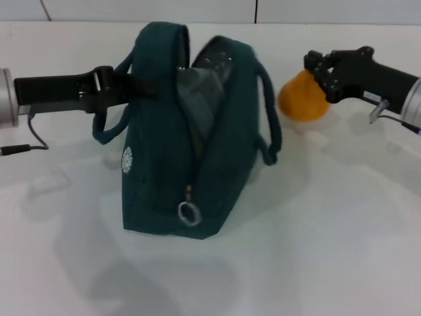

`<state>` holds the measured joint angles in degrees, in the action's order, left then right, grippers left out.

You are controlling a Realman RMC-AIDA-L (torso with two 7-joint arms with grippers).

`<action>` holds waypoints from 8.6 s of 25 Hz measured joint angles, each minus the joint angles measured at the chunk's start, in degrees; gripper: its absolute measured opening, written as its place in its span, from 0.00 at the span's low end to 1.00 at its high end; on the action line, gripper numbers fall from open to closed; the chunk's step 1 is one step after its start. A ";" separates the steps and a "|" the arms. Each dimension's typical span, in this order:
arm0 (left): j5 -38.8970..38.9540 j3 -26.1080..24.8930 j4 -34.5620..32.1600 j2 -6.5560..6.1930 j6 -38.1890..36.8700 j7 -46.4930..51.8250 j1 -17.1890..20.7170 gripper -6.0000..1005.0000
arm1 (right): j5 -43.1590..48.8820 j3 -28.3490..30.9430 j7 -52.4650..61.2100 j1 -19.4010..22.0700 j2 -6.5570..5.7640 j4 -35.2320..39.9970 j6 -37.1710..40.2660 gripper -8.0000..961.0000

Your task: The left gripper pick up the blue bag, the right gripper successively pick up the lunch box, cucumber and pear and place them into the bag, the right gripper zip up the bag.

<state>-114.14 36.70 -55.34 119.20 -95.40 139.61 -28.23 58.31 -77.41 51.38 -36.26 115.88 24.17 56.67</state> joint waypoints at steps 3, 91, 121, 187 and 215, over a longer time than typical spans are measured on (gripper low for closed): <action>2.31 1.95 0.02 0.05 -0.61 -0.37 0.16 0.09 | -0.08 0.00 1.11 1.77 -0.26 3.43 1.23 0.05; 5.74 4.88 3.58 -0.05 3.63 -2.85 0.07 0.10 | 5.68 3.96 10.64 2.98 -1.61 0.69 9.67 0.84; 5.87 4.88 3.66 0.12 3.73 -2.85 -0.01 0.10 | 7.76 -2.80 6.63 -2.54 0.06 0.25 3.99 0.33; 29.69 28.12 21.58 0.41 13.10 -15.95 -1.02 0.10 | 9.51 9.90 11.79 9.81 -2.28 12.15 14.78 0.31; 30.30 27.81 21.84 0.51 12.94 -15.95 0.37 0.10 | 37.49 12.01 9.88 13.66 -2.16 14.32 47.04 0.80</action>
<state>-83.84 64.51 -33.50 119.71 -82.46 123.66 -27.87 95.79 -65.39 61.26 -22.60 113.71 38.49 103.71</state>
